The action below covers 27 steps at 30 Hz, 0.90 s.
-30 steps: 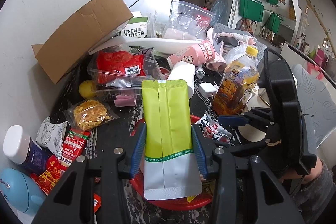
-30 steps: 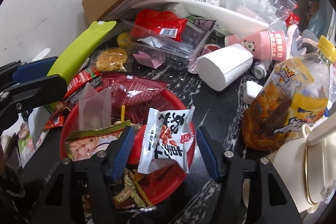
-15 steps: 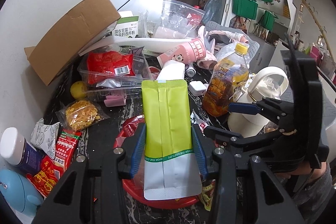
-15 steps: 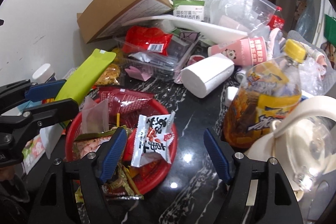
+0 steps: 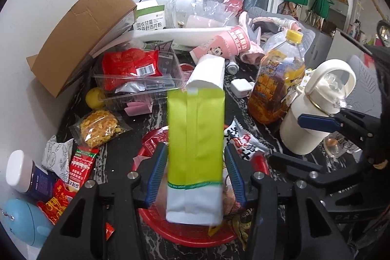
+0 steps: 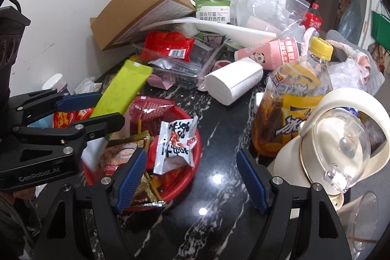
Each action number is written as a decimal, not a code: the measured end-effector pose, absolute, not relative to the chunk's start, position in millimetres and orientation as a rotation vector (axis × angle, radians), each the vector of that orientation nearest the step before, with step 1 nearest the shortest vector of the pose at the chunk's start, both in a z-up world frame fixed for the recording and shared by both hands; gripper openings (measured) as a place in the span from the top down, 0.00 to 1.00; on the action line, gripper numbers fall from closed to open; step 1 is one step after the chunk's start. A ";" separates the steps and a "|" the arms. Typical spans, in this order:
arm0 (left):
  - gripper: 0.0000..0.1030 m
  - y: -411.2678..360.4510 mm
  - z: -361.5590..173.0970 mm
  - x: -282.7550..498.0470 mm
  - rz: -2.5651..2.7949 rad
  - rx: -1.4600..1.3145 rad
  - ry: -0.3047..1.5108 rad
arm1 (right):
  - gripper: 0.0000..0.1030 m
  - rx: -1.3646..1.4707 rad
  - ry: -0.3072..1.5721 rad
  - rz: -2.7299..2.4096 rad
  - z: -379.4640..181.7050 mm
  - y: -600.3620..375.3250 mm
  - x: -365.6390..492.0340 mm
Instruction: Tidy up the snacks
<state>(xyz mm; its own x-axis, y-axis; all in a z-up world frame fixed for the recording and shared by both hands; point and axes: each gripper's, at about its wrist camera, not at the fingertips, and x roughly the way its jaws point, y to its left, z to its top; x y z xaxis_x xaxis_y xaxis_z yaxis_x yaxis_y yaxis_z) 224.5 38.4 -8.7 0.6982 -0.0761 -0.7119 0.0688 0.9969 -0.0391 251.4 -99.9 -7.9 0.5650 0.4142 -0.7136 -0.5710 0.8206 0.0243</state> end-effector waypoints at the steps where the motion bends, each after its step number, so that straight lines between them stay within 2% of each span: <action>1: 0.54 39.0 -9.1 225.7 -0.079 -0.012 0.799 | 0.26 -0.219 0.777 0.582 -7.4 -100.1 250.8; 3: 0.51 40.3 -10.4 228.7 -0.078 -0.018 0.815 | 0.26 -0.216 0.776 0.581 -6.2 -100.7 250.2; 4: 0.45 40.5 -11.1 229.6 -0.075 -0.018 0.820 | 0.26 -0.215 0.776 0.579 -5.6 -101.4 249.6; 6: 0.38 40.3 -11.0 229.7 -0.065 -0.016 0.816 | 0.26 -0.214 0.777 0.576 -4.5 -101.7 248.9; 27: 0.38 41.0 -1.1 215.5 -0.066 -0.013 0.784 | 0.26 -0.215 0.767 0.569 4.3 -102.1 234.3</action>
<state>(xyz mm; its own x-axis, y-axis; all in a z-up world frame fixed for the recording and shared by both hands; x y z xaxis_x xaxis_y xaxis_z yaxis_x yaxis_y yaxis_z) 215.5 41.0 -1.1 0.7060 -0.0644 -0.7053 0.0546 0.9978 -0.0364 234.3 -102.1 4.3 0.5795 0.4063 -0.7065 -0.5585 0.8293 0.0188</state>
